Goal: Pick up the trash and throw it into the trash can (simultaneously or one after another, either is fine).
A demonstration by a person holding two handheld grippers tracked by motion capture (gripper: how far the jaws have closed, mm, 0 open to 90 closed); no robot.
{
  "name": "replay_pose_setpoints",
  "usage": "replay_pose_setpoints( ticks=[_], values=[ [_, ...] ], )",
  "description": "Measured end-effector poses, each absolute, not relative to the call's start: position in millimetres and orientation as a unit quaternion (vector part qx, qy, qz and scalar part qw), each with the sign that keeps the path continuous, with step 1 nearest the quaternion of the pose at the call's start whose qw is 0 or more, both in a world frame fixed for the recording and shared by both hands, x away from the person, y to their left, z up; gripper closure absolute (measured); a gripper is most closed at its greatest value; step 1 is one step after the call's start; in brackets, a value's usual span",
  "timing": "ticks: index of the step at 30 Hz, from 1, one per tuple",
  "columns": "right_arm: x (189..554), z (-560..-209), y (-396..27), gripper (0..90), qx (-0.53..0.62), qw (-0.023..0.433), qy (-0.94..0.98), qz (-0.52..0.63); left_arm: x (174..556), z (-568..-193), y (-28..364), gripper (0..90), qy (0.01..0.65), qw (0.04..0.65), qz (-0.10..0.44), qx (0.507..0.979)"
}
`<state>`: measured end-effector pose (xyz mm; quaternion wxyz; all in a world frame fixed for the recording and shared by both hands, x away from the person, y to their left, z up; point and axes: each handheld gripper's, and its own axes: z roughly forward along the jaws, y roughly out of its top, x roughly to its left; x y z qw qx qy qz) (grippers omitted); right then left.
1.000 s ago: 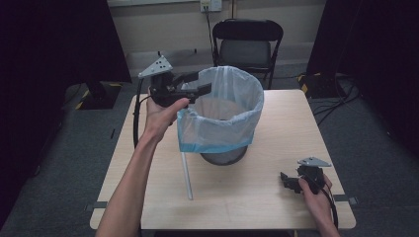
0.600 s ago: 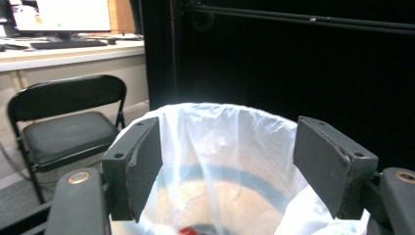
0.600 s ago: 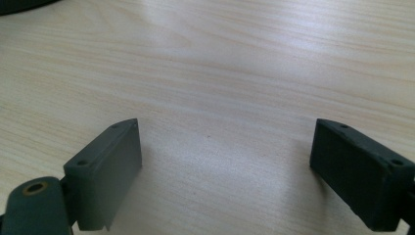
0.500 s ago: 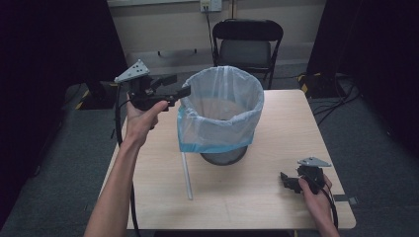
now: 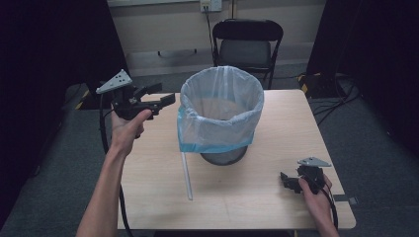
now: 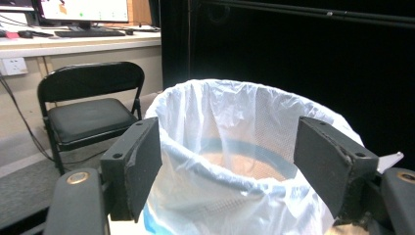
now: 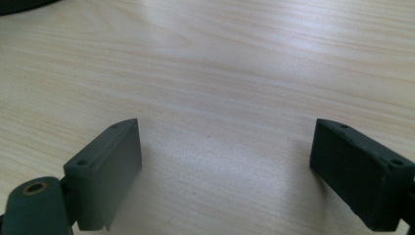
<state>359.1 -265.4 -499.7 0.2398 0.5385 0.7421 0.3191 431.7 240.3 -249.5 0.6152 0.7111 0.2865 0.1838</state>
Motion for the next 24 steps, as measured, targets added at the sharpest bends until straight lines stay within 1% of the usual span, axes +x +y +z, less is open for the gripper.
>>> replay_pose_setpoints(
  ticks=[5, 7, 16, 24],
  values=[
    [359, -500, -265, 11.0, 0.539, 0.240, 0.742, 0.319, 421, -253, 249, 26.5, 0.284, 0.612, 0.188, 0.714],
    [359, -500, -265, 11.0, 0.539, 0.240, 0.742, 0.319, 417, -257, 253, 26.6, 0.292, 0.600, 0.201, 0.717],
    [359, -500, -265, 11.0, 0.539, 0.240, 0.742, 0.319, 406, -275, 268, 26.4, 0.304, 0.591, 0.200, 0.720],
    [359, -500, -265, 11.0, 0.538, 0.240, 0.742, 0.319, 398, -301, 278, 26.4, 0.328, 0.568, 0.193, 0.730]
  ],
)
